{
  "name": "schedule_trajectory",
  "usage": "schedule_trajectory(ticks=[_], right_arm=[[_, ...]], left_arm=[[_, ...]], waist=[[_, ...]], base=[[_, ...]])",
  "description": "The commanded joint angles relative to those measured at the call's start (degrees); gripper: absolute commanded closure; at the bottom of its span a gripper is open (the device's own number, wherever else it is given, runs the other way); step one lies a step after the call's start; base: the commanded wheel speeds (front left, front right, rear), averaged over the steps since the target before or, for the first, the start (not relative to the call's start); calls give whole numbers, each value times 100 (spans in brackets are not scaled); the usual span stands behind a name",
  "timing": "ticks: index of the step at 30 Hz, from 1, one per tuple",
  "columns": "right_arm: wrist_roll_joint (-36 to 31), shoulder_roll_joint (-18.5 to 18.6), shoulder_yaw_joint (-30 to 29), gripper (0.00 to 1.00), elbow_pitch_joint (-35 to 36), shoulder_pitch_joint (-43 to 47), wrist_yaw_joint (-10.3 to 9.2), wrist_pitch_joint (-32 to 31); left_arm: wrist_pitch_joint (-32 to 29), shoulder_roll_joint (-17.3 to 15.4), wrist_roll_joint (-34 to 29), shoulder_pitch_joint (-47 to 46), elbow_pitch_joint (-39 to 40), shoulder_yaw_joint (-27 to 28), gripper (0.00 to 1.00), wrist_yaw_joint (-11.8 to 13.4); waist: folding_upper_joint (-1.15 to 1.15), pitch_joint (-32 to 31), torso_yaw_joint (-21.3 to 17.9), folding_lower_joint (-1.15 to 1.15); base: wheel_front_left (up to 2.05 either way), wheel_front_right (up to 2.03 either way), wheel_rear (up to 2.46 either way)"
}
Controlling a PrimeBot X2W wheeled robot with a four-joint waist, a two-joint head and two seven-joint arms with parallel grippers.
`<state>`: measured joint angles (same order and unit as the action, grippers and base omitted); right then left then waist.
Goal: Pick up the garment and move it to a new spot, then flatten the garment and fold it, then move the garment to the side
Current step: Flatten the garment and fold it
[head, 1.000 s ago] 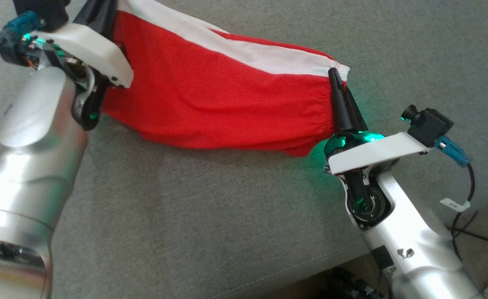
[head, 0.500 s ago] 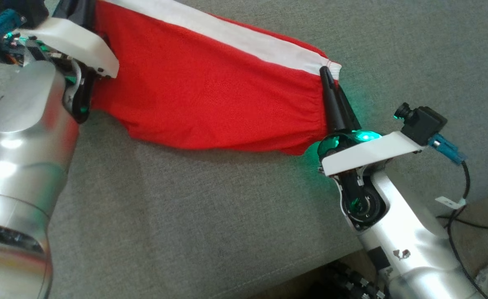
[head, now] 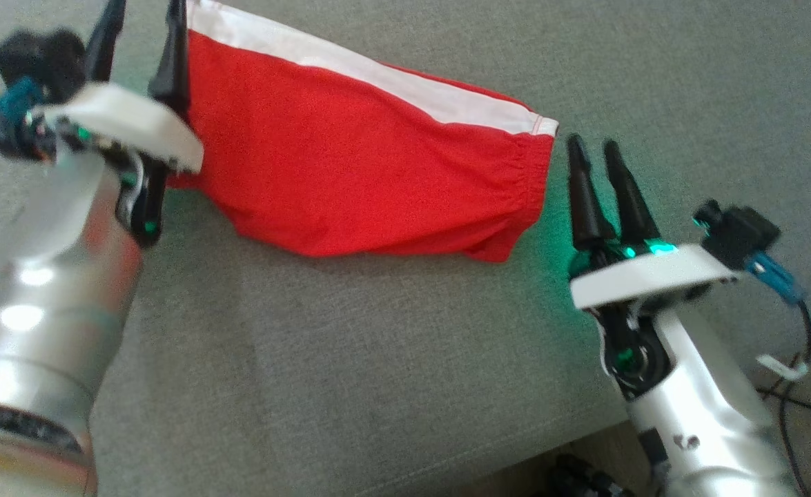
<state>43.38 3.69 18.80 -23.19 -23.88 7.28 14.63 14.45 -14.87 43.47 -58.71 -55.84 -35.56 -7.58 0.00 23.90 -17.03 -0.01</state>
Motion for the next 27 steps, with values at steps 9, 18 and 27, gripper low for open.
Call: schedule_trajectory(ticks=[9,18,27], right_arm=[[-764,-81,-652,0,191,542,21,37],[-914,-81,-781,0,292,602,21,37],[-887,-81,-799,0,236,693,21,37]], left_arm=[[-65,-119,137,709,-124,-154,0,9],[-319,115,338,787,-689,-250,0,10],[-544,158,691,996,-111,-724,0,10]], waist=[[0,-251,172,1],[0,-164,96,1],[0,-257,152,1]], base=[[0,0,0],[0,0,0],[0,0,0]])
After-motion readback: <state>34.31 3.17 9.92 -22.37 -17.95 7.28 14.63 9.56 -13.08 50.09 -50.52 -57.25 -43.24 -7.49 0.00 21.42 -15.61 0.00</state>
